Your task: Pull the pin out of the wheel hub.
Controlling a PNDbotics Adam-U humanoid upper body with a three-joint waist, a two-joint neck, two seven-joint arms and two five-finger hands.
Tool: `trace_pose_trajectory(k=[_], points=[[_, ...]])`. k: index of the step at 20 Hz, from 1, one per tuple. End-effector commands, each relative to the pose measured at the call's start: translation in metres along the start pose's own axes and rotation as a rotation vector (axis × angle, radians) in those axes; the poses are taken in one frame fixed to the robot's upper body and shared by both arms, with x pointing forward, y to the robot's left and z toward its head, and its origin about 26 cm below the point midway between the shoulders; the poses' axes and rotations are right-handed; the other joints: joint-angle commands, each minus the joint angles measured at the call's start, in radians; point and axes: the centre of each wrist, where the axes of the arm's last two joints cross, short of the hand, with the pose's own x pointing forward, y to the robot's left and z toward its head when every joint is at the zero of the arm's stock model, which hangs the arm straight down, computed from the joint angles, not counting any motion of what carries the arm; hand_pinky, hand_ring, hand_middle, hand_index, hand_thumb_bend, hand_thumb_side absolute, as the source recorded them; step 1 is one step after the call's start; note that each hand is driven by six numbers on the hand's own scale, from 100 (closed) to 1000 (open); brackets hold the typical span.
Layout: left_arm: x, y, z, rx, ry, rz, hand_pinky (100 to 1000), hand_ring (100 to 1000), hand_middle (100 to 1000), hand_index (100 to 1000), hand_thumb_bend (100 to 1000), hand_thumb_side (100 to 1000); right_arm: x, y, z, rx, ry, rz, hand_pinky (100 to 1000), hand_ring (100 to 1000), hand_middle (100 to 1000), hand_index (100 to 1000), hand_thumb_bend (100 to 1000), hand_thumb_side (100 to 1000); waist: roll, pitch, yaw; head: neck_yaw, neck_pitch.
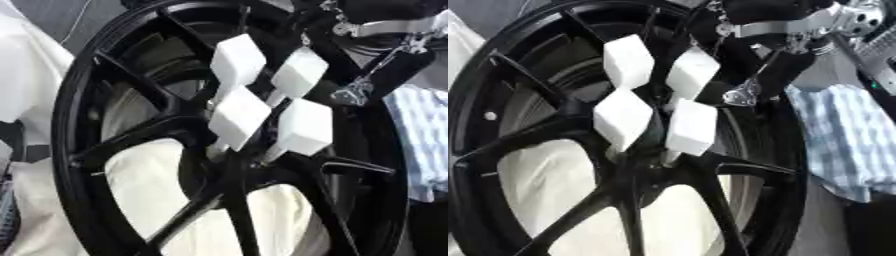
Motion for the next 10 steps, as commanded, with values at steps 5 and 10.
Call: trace_pose_trajectory(k=[5, 10], points=[[0.0051, 0.0023, -0.0026, 0.001, -0.016, -0.001, 825, 662, 532, 773, 100, 791, -0.0038, -0.0026, 0.0027, -0.074, -0.031, -0.073, 887, 819, 461, 472, 100, 247, 0.011, -0.028, -0.004, -0.008, -0.008], [0.0048, 0.0024, -0.0020, 0.003, -0.011, 0.001, 826, 663, 532, 771, 100, 791, -0.0062, -0.0062, 0.0062, -0.108, -0.039, -0.119, 872, 783, 389, 391, 100, 234, 0.011, -0.035, -0.005, -0.010, -0.008]])
